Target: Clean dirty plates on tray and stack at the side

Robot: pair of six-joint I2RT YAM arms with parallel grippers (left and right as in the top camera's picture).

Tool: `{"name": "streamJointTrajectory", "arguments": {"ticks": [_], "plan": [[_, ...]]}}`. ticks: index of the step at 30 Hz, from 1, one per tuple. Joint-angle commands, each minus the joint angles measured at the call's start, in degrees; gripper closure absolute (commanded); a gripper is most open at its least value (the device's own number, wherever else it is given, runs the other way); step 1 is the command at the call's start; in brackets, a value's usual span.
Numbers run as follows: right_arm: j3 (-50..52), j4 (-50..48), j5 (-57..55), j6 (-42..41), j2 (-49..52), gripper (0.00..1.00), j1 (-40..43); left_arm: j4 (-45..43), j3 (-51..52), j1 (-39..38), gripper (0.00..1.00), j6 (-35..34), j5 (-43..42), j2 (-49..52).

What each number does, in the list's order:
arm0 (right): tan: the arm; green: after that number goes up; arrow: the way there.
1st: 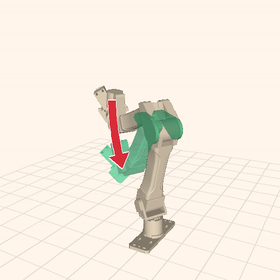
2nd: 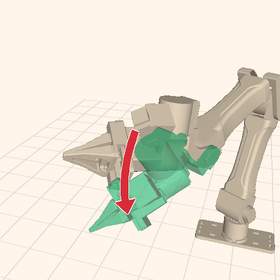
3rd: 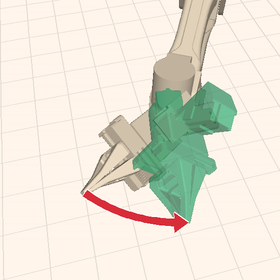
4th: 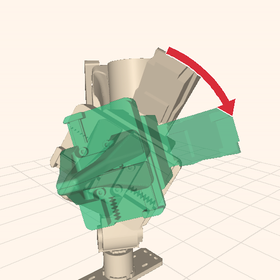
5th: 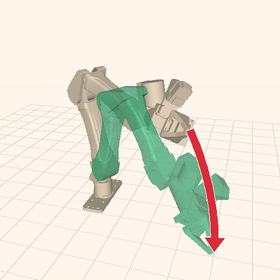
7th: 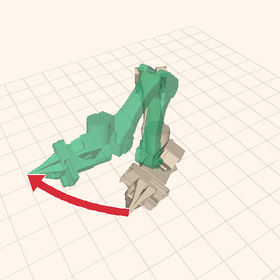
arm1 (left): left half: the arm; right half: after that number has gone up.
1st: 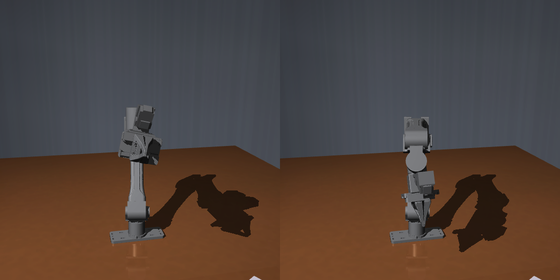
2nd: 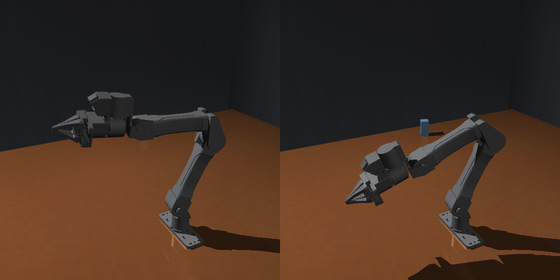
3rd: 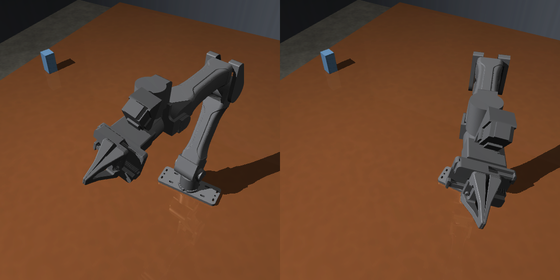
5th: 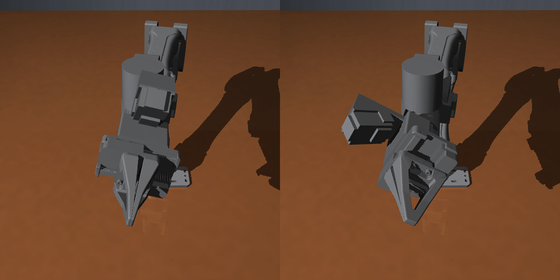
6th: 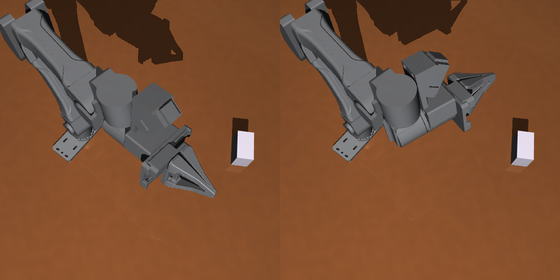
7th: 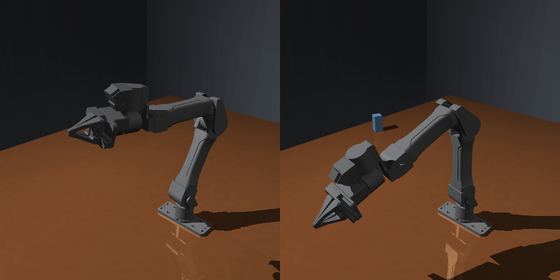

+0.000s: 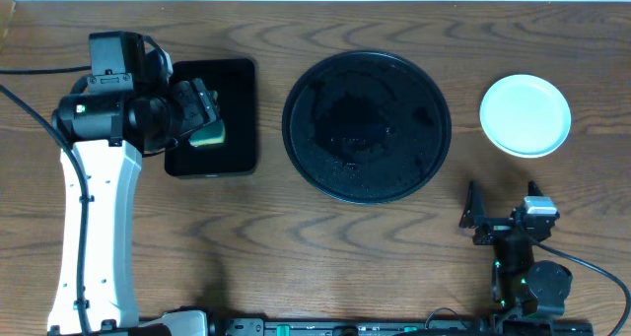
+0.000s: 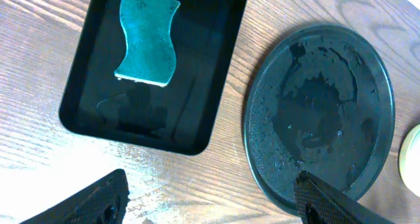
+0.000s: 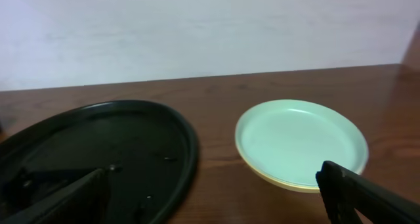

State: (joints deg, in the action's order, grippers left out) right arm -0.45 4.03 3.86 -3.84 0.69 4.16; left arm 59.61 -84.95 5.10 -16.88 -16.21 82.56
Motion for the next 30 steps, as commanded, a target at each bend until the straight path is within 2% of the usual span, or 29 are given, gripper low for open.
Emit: {"name": "streamJointTrajectory", "arguments": {"ticks": [1, 26, 30], "plan": [[0.07, 0.52, -2.73, 0.74, -0.37, 0.01, 0.79, 0.13, -0.39, 0.20, 0.19, -0.31, -0.04, 0.22], [0.09, 0.26, -2.29, 0.72, -0.37, 0.01, 0.79, 0.15, -0.39, 0.20, 0.19, -0.31, 0.09, 0.22], [0.09, 0.24, -2.29, 0.72, -0.37, 0.01, 0.79, 2.36, -0.39, 0.26, 0.19, -0.28, 5.66, 0.22]]}}
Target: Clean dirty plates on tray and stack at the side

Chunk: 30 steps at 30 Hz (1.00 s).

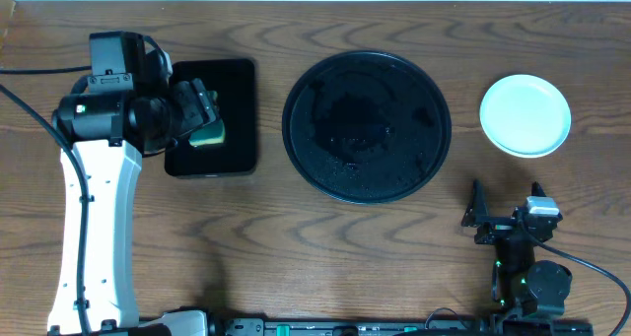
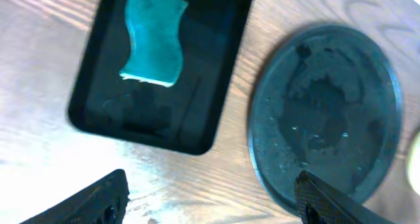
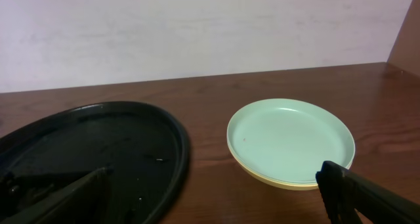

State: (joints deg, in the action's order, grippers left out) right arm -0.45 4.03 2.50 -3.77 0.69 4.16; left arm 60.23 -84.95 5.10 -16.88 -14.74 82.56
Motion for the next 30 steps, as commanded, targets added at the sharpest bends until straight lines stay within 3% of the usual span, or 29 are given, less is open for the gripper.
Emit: {"name": "streamJointTrajectory", "arguments": {"ticks": [1, 7, 10, 16, 30], "plan": [[0.09, 0.26, -0.94, 0.63, -0.37, 0.01, 0.79, 3.30, -0.39, 0.24, 0.19, -0.28, 4.35, 0.22], [0.09, 0.24, -0.94, 0.66, -0.37, 0.01, 0.79, 12.63, 1.11, -1.09, 0.19, -0.74, 3.43, 0.50], [0.09, 0.26, -0.94, 0.63, -0.37, 0.01, 0.79, 11.61, 4.74, -2.97, 0.19, -0.70, 4.79, -0.68], [0.09, 0.24, -0.94, 0.66, -0.37, 0.01, 0.79, -2.93, 19.23, -6.54, 0.19, 3.54, 6.01, -8.13], [0.09, 0.24, -0.96, 0.63, -0.37, 0.01, 0.79, -36.50, 52.04, -6.80, 0.18, 3.58, 5.97, -33.86]]}}
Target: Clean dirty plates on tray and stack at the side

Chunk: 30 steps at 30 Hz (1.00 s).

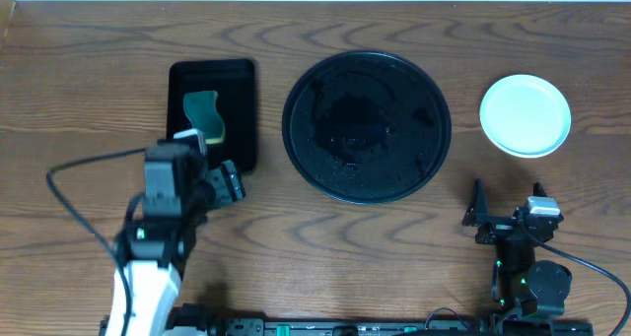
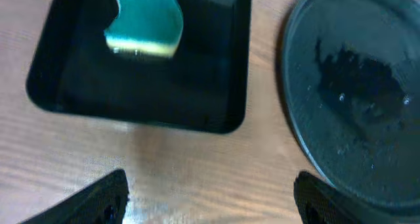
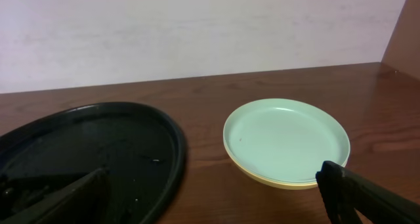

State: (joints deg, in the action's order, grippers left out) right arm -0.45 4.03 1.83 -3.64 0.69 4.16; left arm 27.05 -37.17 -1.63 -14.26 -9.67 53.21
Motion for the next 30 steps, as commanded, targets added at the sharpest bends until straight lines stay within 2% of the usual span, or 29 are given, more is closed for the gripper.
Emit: {"name": "streamJointTrajectory", "arguments": {"ticks": [1, 7, 13, 23, 30], "plan": [[0.09, 0.24, -0.28, 0.52, -0.37, 0.01, 0.79, -5.81, 6.45, -0.07, 0.19, 0.96, 0.90, -6.58], [0.09, 0.24, -0.26, 0.52, -0.37, 0.01, 0.79, -19.26, 18.88, -0.07, 0.18, 1.01, 0.92, -19.12], [0.09, 0.24, -0.26, 0.52, -0.37, 0.01, 0.79, -26.60, 27.21, -0.07, 0.18, 4.81, 0.94, -29.20], [0.09, 0.24, -0.26, 0.50, -0.37, 0.01, 0.79, -27.85, 32.81, -0.07, 0.18, 12.20, 0.98, -43.45], [0.09, 0.24, -0.26, 0.52, -0.37, 0.01, 0.79, -28.02, 33.31, -0.04, 0.18, 12.59, 4.55, -48.57]]}}
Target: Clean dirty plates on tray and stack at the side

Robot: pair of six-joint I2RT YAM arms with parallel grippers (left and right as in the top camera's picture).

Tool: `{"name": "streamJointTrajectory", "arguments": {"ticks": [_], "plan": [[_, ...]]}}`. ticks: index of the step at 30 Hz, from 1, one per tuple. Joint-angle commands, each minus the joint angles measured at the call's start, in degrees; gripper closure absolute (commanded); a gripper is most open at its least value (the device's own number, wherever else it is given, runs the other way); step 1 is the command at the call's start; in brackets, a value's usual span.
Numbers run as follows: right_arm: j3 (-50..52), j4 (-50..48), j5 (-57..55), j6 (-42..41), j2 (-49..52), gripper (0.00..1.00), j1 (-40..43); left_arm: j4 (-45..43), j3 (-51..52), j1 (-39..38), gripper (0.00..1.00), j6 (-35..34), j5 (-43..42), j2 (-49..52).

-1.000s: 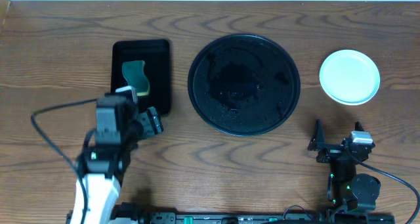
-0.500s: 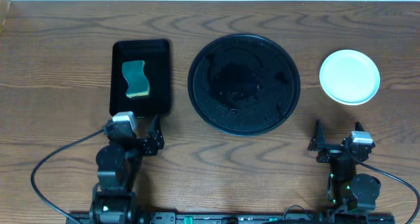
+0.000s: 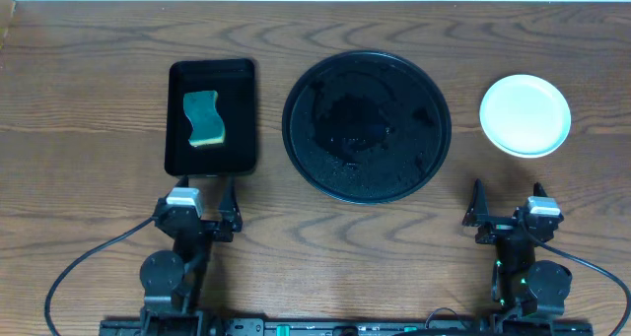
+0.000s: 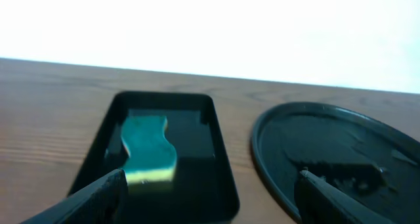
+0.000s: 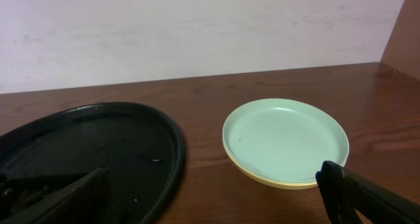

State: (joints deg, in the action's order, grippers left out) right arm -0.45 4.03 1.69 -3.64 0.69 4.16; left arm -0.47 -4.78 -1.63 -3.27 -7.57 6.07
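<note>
The round black tray (image 3: 367, 126) lies at the table's middle, wet and speckled, with no plate on it. A pale green plate stack (image 3: 525, 114) sits at the far right, also seen in the right wrist view (image 5: 285, 140). My left gripper (image 3: 197, 210) rests open at the front edge, facing the rectangular tray. My right gripper (image 3: 510, 216) rests open at the front right. Nothing is between either pair of fingers: left gripper (image 4: 210, 188), right gripper (image 5: 213, 188).
A small rectangular black tray (image 3: 242, 119) left of the round tray holds a teal sponge (image 3: 204, 118), which the left wrist view shows as sponge (image 4: 149, 150) with a yellow underside. Bare wooden table surrounds them. A pale wall runs along the back.
My left arm has drawn back from just in front of the rectangular tray to the table's front edge, and its camera now looks level across the table. The right arm has not moved.
My left gripper hung open over the rectangular tray with the sponge lying in it, and stayed there a second later. Then it was in front of that tray, and now it rests at the front edge. The right gripper stayed open at the front right throughout.
</note>
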Motion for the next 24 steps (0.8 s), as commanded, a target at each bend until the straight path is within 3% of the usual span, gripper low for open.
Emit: {"name": "streamJointTrajectory", "arguments": {"ticks": [1, 16, 24], "plan": [[0.09, 0.24, -0.15, 0.52, -0.37, 0.01, 0.79, -0.50, 0.92, -0.04, 0.18, 1.62, 3.10, -1.84], [0.09, 0.24, -0.13, 0.52, -0.37, 0.01, 0.79, -4.68, 4.55, 2.27, 0.18, 1.62, 5.11, -5.99], [0.09, 0.24, -0.13, 0.52, -0.37, 0.01, 0.79, 4.87, 4.55, 2.27, 0.18, 4.13, 5.44, -5.99]]}}
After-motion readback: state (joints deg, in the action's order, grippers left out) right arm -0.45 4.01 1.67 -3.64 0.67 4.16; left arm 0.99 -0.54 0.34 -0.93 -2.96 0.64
